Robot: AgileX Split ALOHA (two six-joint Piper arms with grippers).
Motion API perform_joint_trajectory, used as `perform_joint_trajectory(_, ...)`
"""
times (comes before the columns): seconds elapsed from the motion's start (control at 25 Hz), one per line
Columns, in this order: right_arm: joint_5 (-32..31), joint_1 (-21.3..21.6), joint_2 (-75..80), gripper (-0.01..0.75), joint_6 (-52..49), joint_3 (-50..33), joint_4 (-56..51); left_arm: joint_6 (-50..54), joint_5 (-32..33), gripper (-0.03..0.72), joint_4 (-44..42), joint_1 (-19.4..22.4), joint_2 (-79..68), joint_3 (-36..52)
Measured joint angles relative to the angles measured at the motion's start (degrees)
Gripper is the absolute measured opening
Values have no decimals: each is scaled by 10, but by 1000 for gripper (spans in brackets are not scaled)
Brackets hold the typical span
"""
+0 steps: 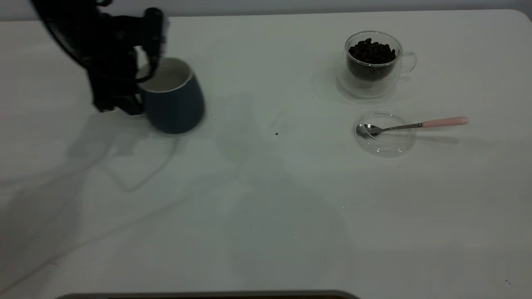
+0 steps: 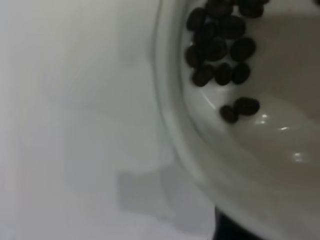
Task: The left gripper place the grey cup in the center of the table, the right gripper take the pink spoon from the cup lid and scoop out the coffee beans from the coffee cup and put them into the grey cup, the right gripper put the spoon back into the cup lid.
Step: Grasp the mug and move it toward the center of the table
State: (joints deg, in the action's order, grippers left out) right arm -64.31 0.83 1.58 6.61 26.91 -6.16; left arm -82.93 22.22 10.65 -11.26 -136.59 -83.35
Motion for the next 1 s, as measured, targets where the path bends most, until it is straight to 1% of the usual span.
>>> perform_joint_trajectory(0.28, 0, 0, 0, 556, 0, 0, 0, 45, 30, 455, 2, -57, -50, -74)
perform_joint_trajectory(0.52, 0, 0, 0, 556, 0, 0, 0, 51, 41, 455, 9, -84, -64, -97)
perform_joint_trajectory(0.64, 0, 0, 0, 556, 0, 0, 0, 51, 53, 455, 9, -84, -64, -97)
perform_joint_trajectory(0.84, 0, 0, 0, 556, 0, 0, 0, 78, 98, 455, 0, -72, -55, -97)
perform_joint_trajectory(1.0, 0, 0, 0, 556, 0, 0, 0, 88, 109, 455, -1, -64, -29, -98)
